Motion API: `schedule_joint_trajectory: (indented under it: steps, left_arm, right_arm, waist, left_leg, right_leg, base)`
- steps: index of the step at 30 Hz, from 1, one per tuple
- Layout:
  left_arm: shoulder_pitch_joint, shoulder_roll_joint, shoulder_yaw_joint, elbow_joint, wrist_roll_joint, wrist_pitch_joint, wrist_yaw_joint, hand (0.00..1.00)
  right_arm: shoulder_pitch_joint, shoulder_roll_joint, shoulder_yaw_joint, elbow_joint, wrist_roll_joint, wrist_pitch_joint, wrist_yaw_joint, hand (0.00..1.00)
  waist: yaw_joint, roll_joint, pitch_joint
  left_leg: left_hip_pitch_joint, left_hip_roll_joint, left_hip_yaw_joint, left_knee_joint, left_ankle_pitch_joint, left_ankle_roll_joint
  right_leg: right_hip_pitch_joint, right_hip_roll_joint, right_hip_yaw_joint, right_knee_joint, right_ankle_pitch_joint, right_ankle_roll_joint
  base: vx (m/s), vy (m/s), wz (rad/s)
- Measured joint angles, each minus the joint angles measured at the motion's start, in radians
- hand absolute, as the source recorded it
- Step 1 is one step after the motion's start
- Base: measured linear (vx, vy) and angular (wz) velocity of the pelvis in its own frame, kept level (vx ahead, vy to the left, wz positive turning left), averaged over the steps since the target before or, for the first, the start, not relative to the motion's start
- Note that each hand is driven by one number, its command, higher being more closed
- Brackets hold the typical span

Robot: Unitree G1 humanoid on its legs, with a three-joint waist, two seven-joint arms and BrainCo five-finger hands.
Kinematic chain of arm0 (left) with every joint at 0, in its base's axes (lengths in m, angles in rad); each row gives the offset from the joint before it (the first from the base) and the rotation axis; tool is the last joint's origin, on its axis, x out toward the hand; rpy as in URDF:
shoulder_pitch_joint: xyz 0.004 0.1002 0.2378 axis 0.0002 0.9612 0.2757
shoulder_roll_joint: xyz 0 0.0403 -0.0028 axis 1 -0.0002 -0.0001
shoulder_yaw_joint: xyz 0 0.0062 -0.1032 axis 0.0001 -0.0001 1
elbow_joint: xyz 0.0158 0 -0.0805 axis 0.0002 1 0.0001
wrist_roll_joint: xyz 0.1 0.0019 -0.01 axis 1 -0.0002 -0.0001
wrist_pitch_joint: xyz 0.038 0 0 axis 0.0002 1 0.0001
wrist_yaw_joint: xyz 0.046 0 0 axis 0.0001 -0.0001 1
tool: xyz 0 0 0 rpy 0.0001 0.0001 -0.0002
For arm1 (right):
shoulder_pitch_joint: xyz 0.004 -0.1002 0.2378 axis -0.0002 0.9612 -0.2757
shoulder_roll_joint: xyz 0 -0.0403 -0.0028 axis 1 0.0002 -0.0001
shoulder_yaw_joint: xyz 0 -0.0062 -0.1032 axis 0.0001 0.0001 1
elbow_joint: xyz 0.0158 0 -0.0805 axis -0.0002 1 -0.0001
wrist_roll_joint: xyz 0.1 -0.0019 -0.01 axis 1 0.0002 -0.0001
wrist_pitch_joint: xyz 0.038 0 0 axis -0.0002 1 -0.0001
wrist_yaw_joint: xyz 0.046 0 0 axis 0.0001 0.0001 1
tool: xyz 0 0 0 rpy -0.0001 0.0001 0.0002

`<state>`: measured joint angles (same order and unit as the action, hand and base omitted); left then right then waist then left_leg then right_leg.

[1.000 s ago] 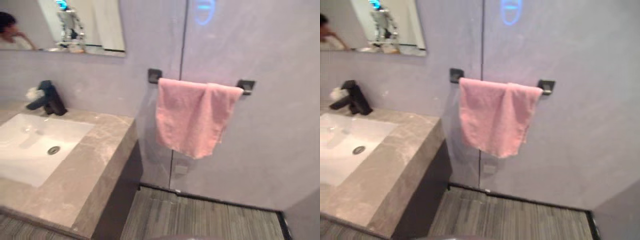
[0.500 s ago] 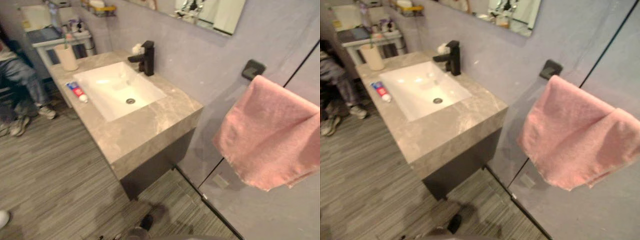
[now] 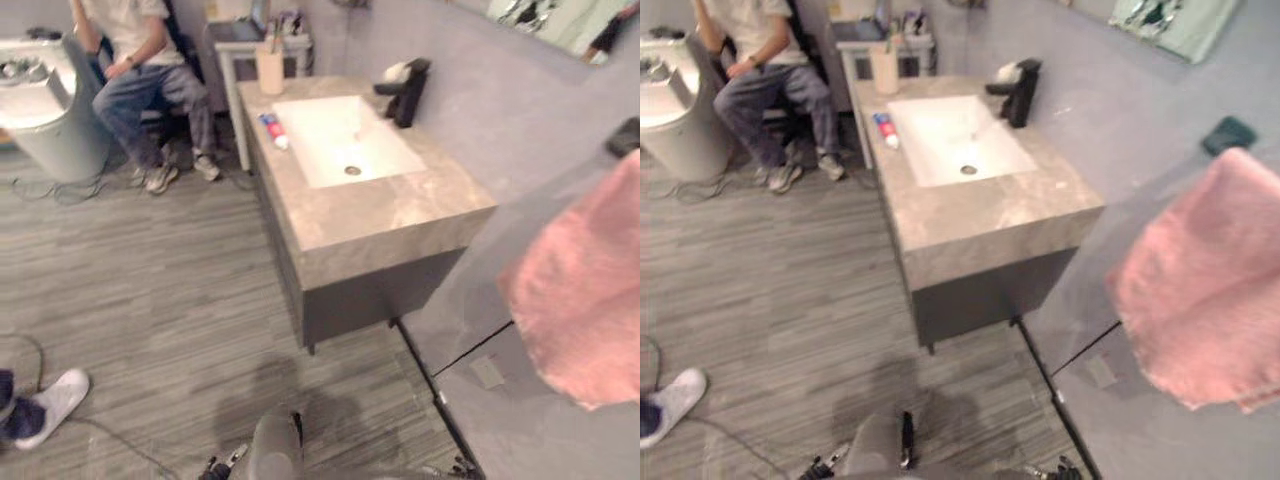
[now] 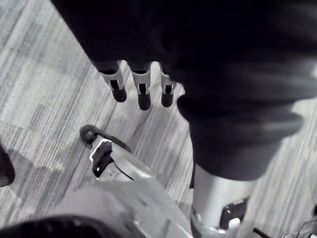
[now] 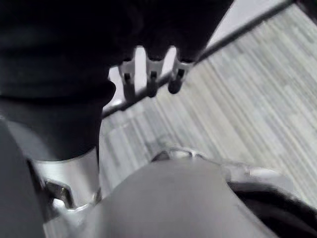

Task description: Organize washtable

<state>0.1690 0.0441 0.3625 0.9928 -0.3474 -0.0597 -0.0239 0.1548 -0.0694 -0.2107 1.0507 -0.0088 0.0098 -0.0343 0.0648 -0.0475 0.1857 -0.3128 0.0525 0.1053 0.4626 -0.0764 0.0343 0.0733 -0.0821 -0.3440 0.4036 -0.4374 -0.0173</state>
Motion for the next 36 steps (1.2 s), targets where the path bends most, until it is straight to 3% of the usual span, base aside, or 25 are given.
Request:
schedule_joint_trajectory:
  steps: [1, 2, 3, 4, 5, 6, 7, 8, 9, 10, 12, 13, 18, 21, 22, 23, 24, 27, 29, 31, 32, 33, 36]
  left_arm:
    - [-0.026, 0.019, 0.003, 0.006, 0.006, 0.001, 0.005, 0.00]
    - [-0.012, 0.016, 0.000, 0.026, 0.018, 0.004, 0.004, 0.00]
    - [-0.006, 0.006, -0.004, 0.044, 0.027, 0.003, 0.005, 0.00]
    - [-0.009, 0.008, -0.005, 0.077, 0.035, 0.010, 0.005, 0.00]
    - [-0.014, 0.015, -0.015, 0.093, 0.037, 0.017, 0.004, 0.00]
    - [-0.009, 0.019, -0.027, 0.103, 0.037, 0.017, 0.003, 0.00]
    - [-0.014, 0.025, -0.036, 0.121, 0.038, 0.019, -0.002, 0.00]
    - [-0.015, 0.038, -0.035, 0.122, 0.038, 0.019, -0.007, 0.00]
    - [-0.011, 0.039, -0.037, 0.127, 0.043, 0.020, -0.016, 0.00]
    - [0.007, 0.019, -0.036, 0.134, 0.051, 0.026, -0.024, 0.00]
    - [0.011, 0.027, -0.018, 0.147, 0.060, 0.030, -0.037, 0.00]
    - [0.009, 0.030, -0.018, 0.147, 0.065, 0.034, -0.041, 0.00]
    - [0.012, 0.040, -0.013, 0.146, 0.065, 0.034, -0.044, 0.00]
    - [0.012, 0.046, -0.019, 0.144, 0.067, 0.034, -0.048, 0.00]
    - [0.013, 0.046, -0.024, 0.143, 0.073, 0.034, -0.052, 0.00]
    - [0.016, 0.042, -0.037, 0.143, 0.075, 0.034, -0.054, 0.00]
    - [0.016, 0.043, -0.042, 0.139, 0.078, 0.034, -0.056, 0.00]
    - [0.023, 0.028, 0.004, 0.132, 0.081, 0.031, -0.058, 0.00]
    - [0.037, 0.017, 0.026, 0.116, 0.083, 0.026, -0.058, 0.00]
    - [0.048, 0.010, 0.047, 0.116, 0.083, 0.026, -0.057, 0.00]
    - [0.048, 0.008, 0.056, 0.114, 0.083, 0.025, -0.057, 0.00]
    - [0.048, 0.005, 0.082, 0.105, 0.082, 0.022, -0.057, 0.00]
    - [0.053, -0.011, 0.124, 0.103, 0.082, 0.016, -0.057, 0.00]
  right_arm:
    - [0.001, 0.037, -0.045, 0.005, 0.000, -0.010, 0.007, 0.00]
    - [-0.001, 0.034, -0.094, 0.021, -0.002, -0.017, 0.017, 0.00]
    - [-0.009, 0.019, -0.109, 0.031, -0.001, -0.017, 0.018, 0.00]
    - [-0.017, 0.012, -0.147, 0.035, 0.001, -0.015, 0.016, 0.00]
    - [-0.027, 0.010, -0.202, 0.064, 0.003, -0.012, 0.016, 0.00]
    - [-0.026, 0.028, -0.239, 0.077, 0.004, -0.009, 0.017, 0.00]
    - [-0.022, 0.033, -0.286, 0.099, 0.014, -0.005, 0.018, 0.00]
    - [-0.022, 0.040, -0.300, 0.109, 0.018, -0.004, 0.018, 0.00]
    - [-0.014, 0.041, -0.319, 0.112, 0.027, -0.002, 0.019, 0.00]
    - [0.000, 0.032, -0.350, 0.105, 0.038, -0.003, 0.021, 0.00]
    - [0.007, 0.031, -0.372, 0.113, 0.039, 0.007, 0.023, 0.00]
    - [0.013, 0.028, -0.375, 0.114, 0.035, 0.012, 0.026, 0.00]
    - [0.011, 0.028, -0.399, 0.115, -0.005, 0.020, 0.040, 0.00]
    - [0.016, 0.022, -0.413, 0.115, -0.004, 0.020, 0.048, 0.00]
    - [0.030, 0.023, -0.423, 0.111, -0.004, 0.019, 0.058, 0.00]
    - [0.042, 0.026, -0.427, 0.107, -0.002, 0.019, 0.060, 0.00]
    - [0.056, 0.032, -0.440, 0.098, -0.002, 0.020, 0.060, 0.00]
    - [0.094, 0.057, -0.429, 0.054, -0.002, 0.016, 0.059, 0.00]
    - [0.087, 0.067, -0.344, 0.045, -0.002, 0.017, 0.054, 0.00]
    - [0.095, 0.078, -0.302, 0.029, 0.001, 0.016, 0.031, 0.00]
    - [0.105, 0.081, -0.293, 0.029, 0.001, 0.016, 0.027, 0.00]
    - [0.116, 0.087, -0.279, 0.026, 0.000, 0.016, 0.018, 0.00]
    - [0.123, 0.090, -0.279, 0.025, -0.001, 0.013, 0.015, 0.00]
  waist:
    - [-0.037, -0.037, -0.009]
    - [-0.016, -0.010, -0.016]
    - [-0.025, 0.007, -0.019]
    - [-0.041, 0.030, -0.013]
    - [-0.054, 0.034, -0.011]
    - [-0.052, 0.033, -0.016]
    - [-0.064, 0.010, -0.024]
    - [-0.064, 0.003, -0.027]
    - [-0.065, 0.011, -0.031]
    - [-0.074, 0.045, -0.044]
    - [-0.079, 0.033, -0.060]
    - [-0.079, 0.025, -0.064]
    - [-0.077, 0.005, -0.074]
    - [-0.085, 0.009, -0.076]
    - [-0.090, 0.012, -0.078]
    - [-0.101, 0.025, -0.080]
    - [-0.102, 0.026, -0.081]
    - [-0.100, 0.023, -0.086]
    - [-0.098, 0.021, -0.095]
    - [-0.103, 0.019, -0.114]
    - [-0.098, 0.016, -0.122]
    - [-0.082, -0.001, -0.135]
    - [-0.053, -0.010, -0.162]
  left_leg:
    - [-0.002, 0.014, 0.111, 0.063, -0.050, 0.032]
    - [0.044, 0.131, 0.215, 0.191, -0.099, 0.052]
    - [0.096, 0.171, 0.239, 0.147, -0.122, 0.012]
    - [0.118, 0.152, 0.281, 0.090, -0.125, -0.009]
    - [0.141, 0.112, 0.313, 0.015, -0.099, 0.029]
    - [0.169, 0.049, 0.305, -0.089, -0.081, 0.018]
    - [0.207, 0.004, 0.312, -0.180, -0.083, 0.004]
    - [0.206, 0.003, 0.335, -0.155, -0.099, 0.011]
    - [0.207, 0.039, 0.330, -0.088, -0.122, 0.018]
    - [0.220, 0.074, 0.299, -0.121, -0.139, -0.034]
    - [0.262, -0.010, 0.287, -0.256, -0.064, -0.013]
    - [0.271, -0.047, 0.270, -0.326, -0.031, 0.003]
    - [0.292, -0.112, 0.221, -0.431, 0.023, 0.037]
    - [0.314, -0.147, 0.143, -0.454, 0.037, 0.057]
    - [0.330, -0.157, 0.101, -0.455, 0.039, 0.063]
    - [0.331, -0.160, 0.067, -0.453, 0.041, 0.069]
    - [0.336, -0.160, 0.022, -0.448, 0.043, 0.076]
    - [0.343, -0.159, -0.058, -0.446, 0.042, 0.084]
    - [0.344, -0.159, -0.090, -0.444, 0.045, 0.081]
    - [0.341, -0.159, -0.129, -0.434, 0.046, 0.076]
    - [0.341, -0.159, -0.140, -0.427, 0.043, 0.072]
    - [0.342, -0.165, -0.161, -0.423, 0.037, 0.060]
    - [0.340, -0.116, -0.088, -0.422, 0.005, 0.033]
  right_leg:
    - [0.016, 0.014, 0.024, -0.118, 0.088, -0.070]
    - [0.045, 0.001, -0.027, -0.154, 0.191, 0.016]
    - [0.049, -0.003, -0.054, -0.144, 0.196, 0.019]
    - [0.049, -0.013, -0.095, -0.120, 0.194, 0.022]
    - [0.026, -0.053, -0.133, -0.098, 0.179, 0.054]
    - [0.038, -0.083, -0.159, -0.174, 0.220, 0.080]
    - [0.056, -0.118, -0.215, -0.212, 0.249, 0.102]
    - [0.063, -0.135, -0.232, -0.219, 0.256, 0.111]
    - [0.064, -0.145, -0.249, -0.217, 0.265, 0.112]
    - [0.065, -0.132, -0.269, -0.217, 0.272, 0.127]
    - [0.059, -0.179, -0.281, -0.234, 0.292, 0.119]
    - [0.052, -0.189, -0.288, -0.240, 0.317, 0.132]
    - [0.044, -0.236, -0.323, -0.199, 0.343, 0.125]
    - [0.040, -0.296, -0.327, -0.053, 0.343, 0.124]
    - [0.018, -0.316, -0.255, 0.043, 0.348, 0.101]
    - [-0.015, -0.310, -0.158, 0.108, 0.339, 0.073]
    - [-0.049, -0.267, -0.008, 0.172, 0.304, 0.062]
    - [-0.100, -0.141, 0.271, 0.183, 0.207, 0.114]
    - [-0.122, -0.091, 0.333, 0.138, 0.187, 0.126]
    - [-0.126, -0.067, 0.324, 0.066, 0.194, 0.117]
    - [-0.120, -0.062, 0.310, 0.022, 0.208, 0.113]
    - [-0.106, -0.062, 0.285, -0.046, 0.294, 0.100]
    - [-0.060, -0.051, 0.233, -0.115, 0.304, 0.105]
  base:
    - [-0.05, 0.038, 2.27]
    - [0.06, 0.010, 1.54]
    - [0.04, 0.068, 1.06]
    - [0.00, 0.170, 1.24]
    - [-0.07, 0.223, 1.44]
    - [-0.11, 0.260, 1.41]
    - [-0.09, 0.177, 1.03]
    - [-0.02, 0.128, 0.79]
    - [0.01, 0.088, 0.49]
    - [0.01, 0.134, 0.51]
    - [-0.03, 0.233, 0.43]
    - [-0.05, 0.251, 0.34]
    - [-0.04, 0.111, 0.36]
    - [0.03, 0.068, 0.78]
    - [0.06, 0.069, 0.99]
    - [0.10, 0.074, 1.26]
    - [0.10, 0.050, 1.04]
    - [0.05, 0.025, 0.90]
    - [0.04, -0.018, 0.58]
    - [0.07, -0.066, 0.63]
    - [0.08, -0.114, 0.59]
    - [0.09, -0.131, 0.52]
    - [0.07, -0.155, 0.32]
